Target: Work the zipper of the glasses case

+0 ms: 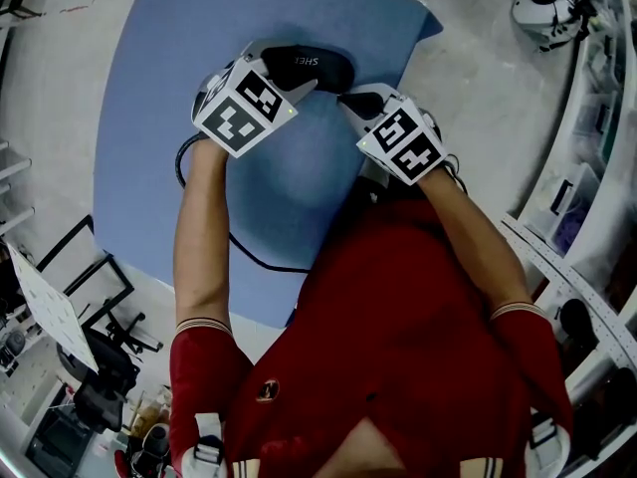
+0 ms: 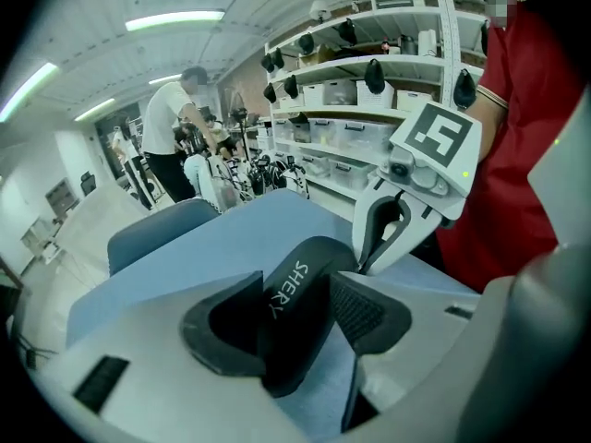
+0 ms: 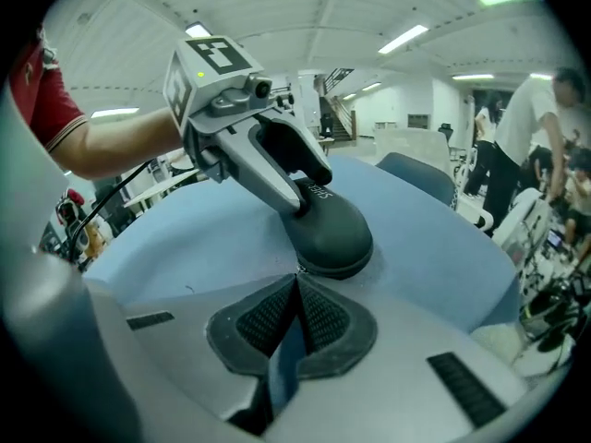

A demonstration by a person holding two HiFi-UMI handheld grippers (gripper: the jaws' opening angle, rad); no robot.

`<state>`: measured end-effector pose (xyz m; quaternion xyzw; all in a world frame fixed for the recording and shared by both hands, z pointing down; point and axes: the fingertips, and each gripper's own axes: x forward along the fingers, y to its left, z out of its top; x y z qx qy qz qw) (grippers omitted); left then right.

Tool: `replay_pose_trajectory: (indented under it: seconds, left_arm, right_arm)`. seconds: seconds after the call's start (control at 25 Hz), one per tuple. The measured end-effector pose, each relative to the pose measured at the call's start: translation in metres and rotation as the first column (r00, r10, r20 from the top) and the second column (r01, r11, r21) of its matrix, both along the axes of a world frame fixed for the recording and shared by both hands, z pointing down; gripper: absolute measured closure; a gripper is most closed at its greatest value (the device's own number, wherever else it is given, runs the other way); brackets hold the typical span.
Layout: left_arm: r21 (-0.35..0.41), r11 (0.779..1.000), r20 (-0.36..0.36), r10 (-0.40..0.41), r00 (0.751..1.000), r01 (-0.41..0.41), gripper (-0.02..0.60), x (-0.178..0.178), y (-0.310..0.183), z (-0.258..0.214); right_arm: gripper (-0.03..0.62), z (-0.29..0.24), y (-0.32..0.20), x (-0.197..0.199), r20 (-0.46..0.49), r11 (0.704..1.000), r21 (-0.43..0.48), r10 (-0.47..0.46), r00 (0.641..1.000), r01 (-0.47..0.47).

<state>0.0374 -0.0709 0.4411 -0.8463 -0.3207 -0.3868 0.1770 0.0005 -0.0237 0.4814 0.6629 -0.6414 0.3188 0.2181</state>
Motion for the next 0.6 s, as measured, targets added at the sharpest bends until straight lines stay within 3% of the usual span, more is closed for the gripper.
replay_pose_trajectory:
  seconds: [0.28,0.6]
  left_arm:
    - [0.001,0.997,-0.025,-0.08,0.997,0.08,0.373,-0.0025,0.0011,-0.0002]
    - [-0.002,0.997,-0.111,-0.075,0.991,0.076,0.371,-0.0043,0.0028,-0.0003]
  right_arm:
    - [0.595,-0.0003,-0.0035,0.0007,0.025,0.984,0.023,0.174,0.984,-0.175]
    - [0.593,0.0043,0.0027,0.0054,-0.051,0.974,0.014,0.226,0.973,-0.226]
